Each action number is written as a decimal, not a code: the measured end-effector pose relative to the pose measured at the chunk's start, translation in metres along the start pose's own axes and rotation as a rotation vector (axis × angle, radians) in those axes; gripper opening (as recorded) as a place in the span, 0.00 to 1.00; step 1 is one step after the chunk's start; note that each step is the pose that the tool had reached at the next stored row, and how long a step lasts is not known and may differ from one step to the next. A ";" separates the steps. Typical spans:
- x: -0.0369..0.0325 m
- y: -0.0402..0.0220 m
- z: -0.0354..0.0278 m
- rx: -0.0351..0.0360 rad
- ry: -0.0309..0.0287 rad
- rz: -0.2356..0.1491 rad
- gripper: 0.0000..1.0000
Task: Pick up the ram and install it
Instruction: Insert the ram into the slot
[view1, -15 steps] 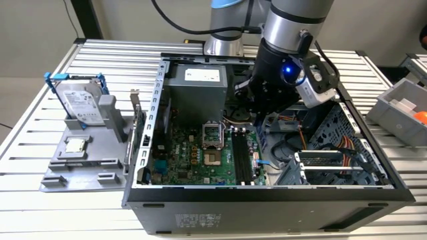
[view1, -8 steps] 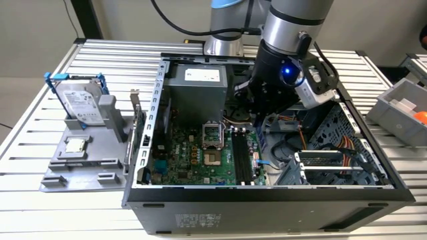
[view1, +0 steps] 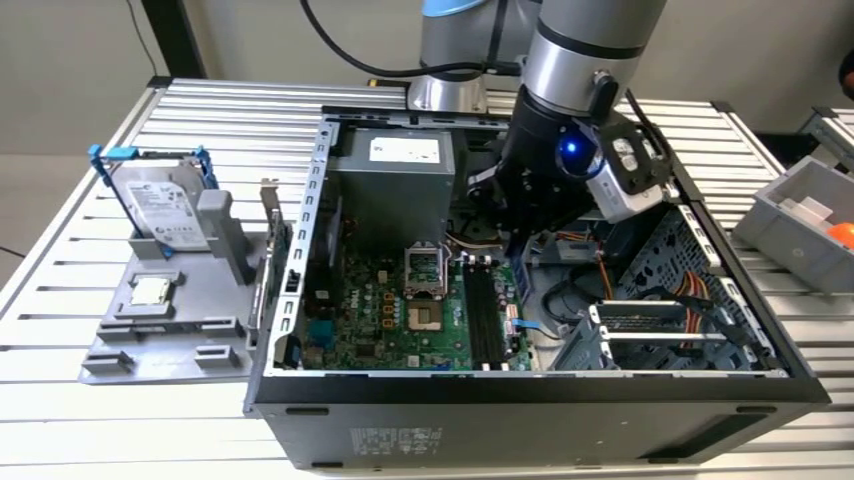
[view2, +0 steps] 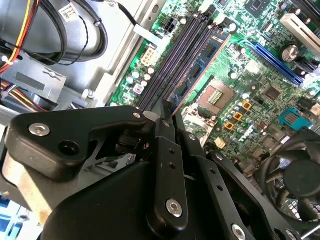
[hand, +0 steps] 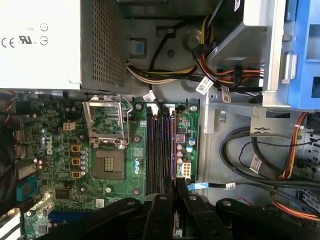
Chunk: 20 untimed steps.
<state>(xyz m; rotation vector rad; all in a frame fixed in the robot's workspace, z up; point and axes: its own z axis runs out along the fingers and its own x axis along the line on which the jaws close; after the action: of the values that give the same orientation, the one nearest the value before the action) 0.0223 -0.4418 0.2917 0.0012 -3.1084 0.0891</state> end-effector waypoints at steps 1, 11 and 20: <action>0.0000 0.0000 0.0004 0.0000 0.0000 0.000 0.00; -0.0001 0.0001 0.0013 -0.0010 0.0005 0.009 0.00; -0.0005 0.0002 0.0030 -0.0018 0.0020 0.035 0.00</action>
<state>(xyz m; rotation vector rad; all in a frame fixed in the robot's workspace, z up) 0.0227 -0.4417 0.2886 -0.0527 -3.1070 0.0872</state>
